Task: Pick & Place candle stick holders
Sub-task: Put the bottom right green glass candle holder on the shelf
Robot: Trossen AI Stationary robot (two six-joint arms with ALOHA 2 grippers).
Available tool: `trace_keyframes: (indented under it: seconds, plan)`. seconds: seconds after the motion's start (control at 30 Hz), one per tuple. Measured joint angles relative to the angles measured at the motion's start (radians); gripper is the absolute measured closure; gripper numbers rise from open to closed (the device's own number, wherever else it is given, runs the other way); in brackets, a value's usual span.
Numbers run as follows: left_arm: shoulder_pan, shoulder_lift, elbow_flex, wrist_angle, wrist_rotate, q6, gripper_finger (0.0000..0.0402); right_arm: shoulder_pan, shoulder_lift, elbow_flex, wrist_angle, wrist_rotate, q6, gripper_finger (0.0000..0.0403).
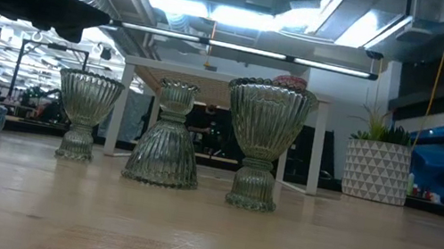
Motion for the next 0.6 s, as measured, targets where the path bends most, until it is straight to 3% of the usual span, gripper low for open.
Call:
trace_keyframes:
  seconds: [0.23, 0.6]
  plan:
    - [0.000, 0.000, 0.000, 0.000, 0.000, 0.000, 0.0400, -0.002, 0.000, 0.000, 0.228, 0.001, -0.019, 0.0054]
    - [0.000, 0.000, 0.000, 0.000, 0.000, 0.000, 0.0400, -0.045, 0.032, 0.001, 0.271, 0.030, -0.015, 0.0054]
